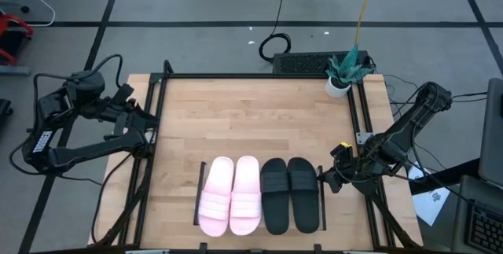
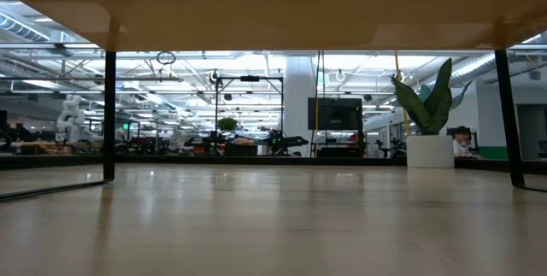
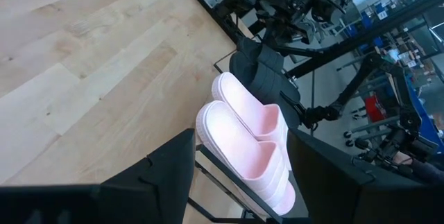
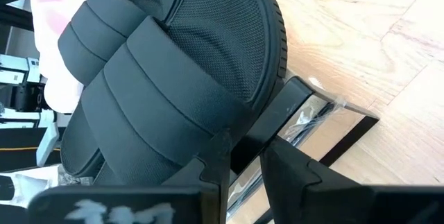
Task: Pick and place slides into the shelf
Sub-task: Adjust the shelf
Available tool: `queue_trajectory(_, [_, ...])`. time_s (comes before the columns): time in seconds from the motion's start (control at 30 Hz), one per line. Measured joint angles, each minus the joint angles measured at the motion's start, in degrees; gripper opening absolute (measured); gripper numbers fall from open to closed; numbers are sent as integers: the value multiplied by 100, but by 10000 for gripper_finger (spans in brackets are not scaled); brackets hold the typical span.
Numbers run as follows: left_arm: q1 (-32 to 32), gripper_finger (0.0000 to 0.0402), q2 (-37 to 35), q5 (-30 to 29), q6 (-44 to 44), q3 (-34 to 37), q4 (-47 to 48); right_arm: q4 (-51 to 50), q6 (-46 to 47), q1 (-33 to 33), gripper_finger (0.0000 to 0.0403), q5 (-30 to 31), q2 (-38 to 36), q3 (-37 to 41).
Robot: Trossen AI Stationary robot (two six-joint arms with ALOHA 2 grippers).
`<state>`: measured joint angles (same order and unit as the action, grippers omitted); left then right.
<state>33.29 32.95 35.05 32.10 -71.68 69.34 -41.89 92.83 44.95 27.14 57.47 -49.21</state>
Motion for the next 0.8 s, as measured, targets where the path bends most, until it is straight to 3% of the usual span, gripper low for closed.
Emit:
queue_trajectory(0.57, [1,228,-1,-2,-22,0,1,-22,35,-4,61,-61,-278,20])
queue_trajectory(0.8, [1,228,0,-2,-31,0,2,6,33,-40,106,-41,-274,20])
